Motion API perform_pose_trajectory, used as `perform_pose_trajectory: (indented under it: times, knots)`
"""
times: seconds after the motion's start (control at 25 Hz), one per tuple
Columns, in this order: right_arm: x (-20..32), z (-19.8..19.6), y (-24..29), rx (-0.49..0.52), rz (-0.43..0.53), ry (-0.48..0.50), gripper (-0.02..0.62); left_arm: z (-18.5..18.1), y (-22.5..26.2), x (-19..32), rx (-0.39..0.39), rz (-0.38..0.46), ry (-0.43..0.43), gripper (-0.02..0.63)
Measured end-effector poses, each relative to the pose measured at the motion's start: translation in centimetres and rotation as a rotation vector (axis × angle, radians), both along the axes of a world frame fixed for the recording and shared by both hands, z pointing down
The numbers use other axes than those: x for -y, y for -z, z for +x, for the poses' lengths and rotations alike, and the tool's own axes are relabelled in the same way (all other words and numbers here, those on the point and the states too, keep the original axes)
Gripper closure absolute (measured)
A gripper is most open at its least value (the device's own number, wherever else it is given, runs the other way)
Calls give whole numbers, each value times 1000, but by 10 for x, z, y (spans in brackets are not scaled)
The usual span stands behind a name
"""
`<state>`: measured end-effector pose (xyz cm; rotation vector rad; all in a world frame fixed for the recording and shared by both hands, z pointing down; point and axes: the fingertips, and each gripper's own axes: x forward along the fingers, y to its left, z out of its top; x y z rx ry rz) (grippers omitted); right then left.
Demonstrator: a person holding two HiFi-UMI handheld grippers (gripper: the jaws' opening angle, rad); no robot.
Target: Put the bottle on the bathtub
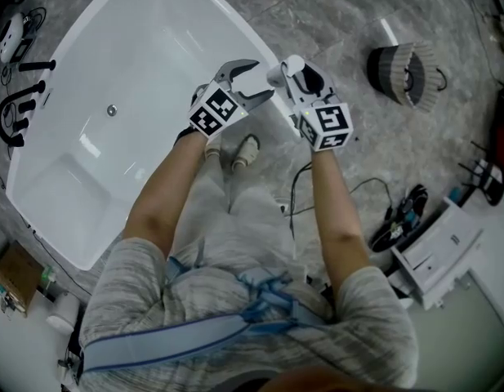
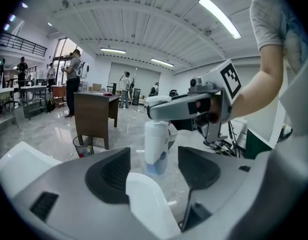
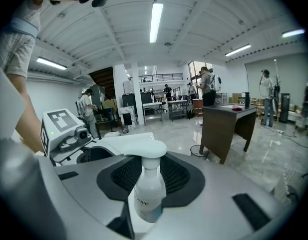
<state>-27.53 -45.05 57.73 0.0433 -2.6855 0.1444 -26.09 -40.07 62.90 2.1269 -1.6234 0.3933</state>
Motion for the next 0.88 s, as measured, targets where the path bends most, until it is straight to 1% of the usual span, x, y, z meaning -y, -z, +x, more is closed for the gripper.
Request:
perform_pose_trajectory:
  times: [0.16, 0.36, 0.44, 0.48, 0.52, 0.72, 0.88]
  knots:
    - [11, -1, -25, -21, 10, -44, 476, -4, -9, -5, -32, 8, 24, 314]
    - [18, -9, -52, -40, -12, -72, 476, -4, -26, -6, -58, 0, 25, 386]
    - [22, -10, -64, -48, -4, -83, 476, -5, -32, -7, -59, -9, 25, 472]
    - [25, -10, -70, -52, 2, -89, 476, -6, -35, -8, -57, -12, 27, 527]
    - [27, -10, -75, -53, 7, -95, 476, -7, -38, -7, -57, -14, 31, 596]
    - [40, -18, -90, -40, 33, -126, 476, -16, -50, 2, -86, -6, 46, 603]
    - [49, -21, -98, -27, 47, -143, 476, -19, -56, 12, -93, 1, 50, 603]
